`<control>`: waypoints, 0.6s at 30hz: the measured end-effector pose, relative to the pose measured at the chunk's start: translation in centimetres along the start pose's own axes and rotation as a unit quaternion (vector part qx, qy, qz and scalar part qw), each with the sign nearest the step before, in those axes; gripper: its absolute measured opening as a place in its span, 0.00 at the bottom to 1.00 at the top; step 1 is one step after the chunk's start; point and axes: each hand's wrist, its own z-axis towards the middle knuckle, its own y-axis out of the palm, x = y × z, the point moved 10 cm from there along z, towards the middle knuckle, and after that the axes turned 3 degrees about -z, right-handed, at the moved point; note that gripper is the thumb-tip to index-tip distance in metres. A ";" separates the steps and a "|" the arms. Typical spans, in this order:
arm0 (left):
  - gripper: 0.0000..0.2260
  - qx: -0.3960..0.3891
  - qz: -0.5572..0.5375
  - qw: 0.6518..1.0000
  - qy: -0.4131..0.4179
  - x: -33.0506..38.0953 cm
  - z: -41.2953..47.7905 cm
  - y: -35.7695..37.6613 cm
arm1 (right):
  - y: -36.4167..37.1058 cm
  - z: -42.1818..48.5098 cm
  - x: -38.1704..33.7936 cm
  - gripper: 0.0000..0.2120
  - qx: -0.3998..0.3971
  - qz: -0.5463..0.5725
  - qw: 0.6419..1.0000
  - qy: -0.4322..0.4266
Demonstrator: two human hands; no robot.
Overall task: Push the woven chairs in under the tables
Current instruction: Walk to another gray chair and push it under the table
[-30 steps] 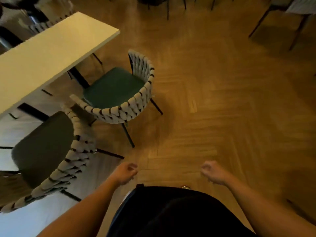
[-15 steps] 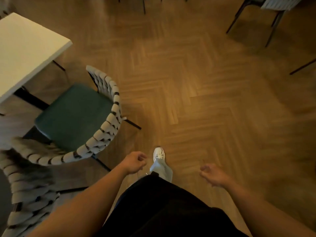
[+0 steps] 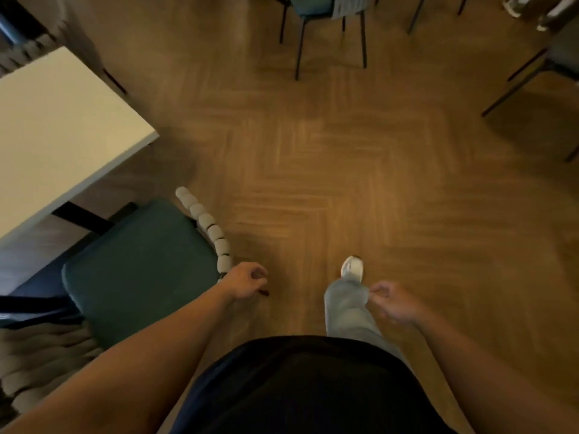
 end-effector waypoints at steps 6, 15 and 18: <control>0.15 0.033 -0.055 0.994 -0.093 0.8 8.8 -6.6 | -10.1 14.5 -9.5 0.11 -0.033 -0.094 0.994 -0.052; 0.14 0.122 -0.213 0.959 -0.142 8.7 18.3 -18.3 | -24.8 29.8 -26.9 0.08 -0.106 -0.206 0.968 -0.092; 0.13 0.155 -0.250 0.944 -0.148 9.5 21.6 -23.2 | -26.6 33.2 -34.0 0.13 -0.154 -0.237 0.954 -0.104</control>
